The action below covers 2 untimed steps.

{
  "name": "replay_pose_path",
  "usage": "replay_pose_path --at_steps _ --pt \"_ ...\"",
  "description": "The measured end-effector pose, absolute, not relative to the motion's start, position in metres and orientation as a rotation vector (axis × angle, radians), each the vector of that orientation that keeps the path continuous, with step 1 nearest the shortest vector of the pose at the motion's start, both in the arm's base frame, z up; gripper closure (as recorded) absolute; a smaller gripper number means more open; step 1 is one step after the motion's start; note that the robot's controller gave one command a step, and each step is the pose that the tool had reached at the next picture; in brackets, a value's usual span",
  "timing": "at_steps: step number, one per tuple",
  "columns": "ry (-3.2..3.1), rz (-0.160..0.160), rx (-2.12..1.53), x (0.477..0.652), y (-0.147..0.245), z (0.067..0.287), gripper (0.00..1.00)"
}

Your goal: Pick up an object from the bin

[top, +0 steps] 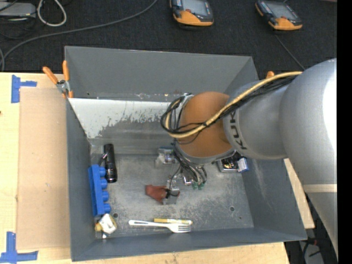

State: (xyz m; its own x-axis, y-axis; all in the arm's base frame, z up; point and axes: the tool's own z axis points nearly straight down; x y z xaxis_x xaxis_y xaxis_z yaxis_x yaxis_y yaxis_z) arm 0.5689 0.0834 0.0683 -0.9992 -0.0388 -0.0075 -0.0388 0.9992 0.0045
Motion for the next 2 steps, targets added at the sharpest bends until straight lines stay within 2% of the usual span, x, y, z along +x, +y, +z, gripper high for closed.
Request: replay_pose_path --at_steps 1,2 --pt "3.13 0.006 -0.172 0.5635 0.0865 0.0715 1.0" --pt "3.13 0.006 -0.171 0.5635 0.0864 0.0715 1.0"
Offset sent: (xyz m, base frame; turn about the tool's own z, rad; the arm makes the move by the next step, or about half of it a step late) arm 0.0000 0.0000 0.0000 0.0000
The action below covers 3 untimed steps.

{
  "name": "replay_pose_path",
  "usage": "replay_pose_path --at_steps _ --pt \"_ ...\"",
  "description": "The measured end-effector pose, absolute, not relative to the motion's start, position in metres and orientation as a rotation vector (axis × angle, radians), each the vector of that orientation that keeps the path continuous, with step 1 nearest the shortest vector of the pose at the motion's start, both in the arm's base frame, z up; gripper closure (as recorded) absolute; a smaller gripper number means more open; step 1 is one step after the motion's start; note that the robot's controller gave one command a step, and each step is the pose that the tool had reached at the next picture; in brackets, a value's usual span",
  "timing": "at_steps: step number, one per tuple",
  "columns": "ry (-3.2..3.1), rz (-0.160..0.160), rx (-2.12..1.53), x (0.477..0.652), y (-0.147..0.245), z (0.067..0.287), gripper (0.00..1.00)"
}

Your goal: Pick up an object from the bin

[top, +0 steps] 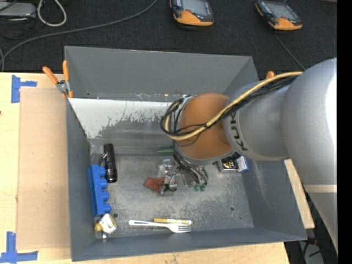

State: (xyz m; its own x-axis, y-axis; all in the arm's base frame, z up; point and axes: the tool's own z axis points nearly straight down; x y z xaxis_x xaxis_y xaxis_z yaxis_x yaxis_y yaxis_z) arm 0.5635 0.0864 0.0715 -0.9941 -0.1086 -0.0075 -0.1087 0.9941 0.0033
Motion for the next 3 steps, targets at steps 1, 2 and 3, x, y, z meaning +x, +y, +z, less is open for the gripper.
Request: replay_pose_path --at_steps 1,2,3 --pt "3.131 0.006 -0.167 0.563 0.086 0.078 1.0" --pt "3.143 0.005 -0.166 0.559 0.086 0.101 1.0" --pt "3.132 0.006 -0.164 0.563 0.087 0.146 1.0"
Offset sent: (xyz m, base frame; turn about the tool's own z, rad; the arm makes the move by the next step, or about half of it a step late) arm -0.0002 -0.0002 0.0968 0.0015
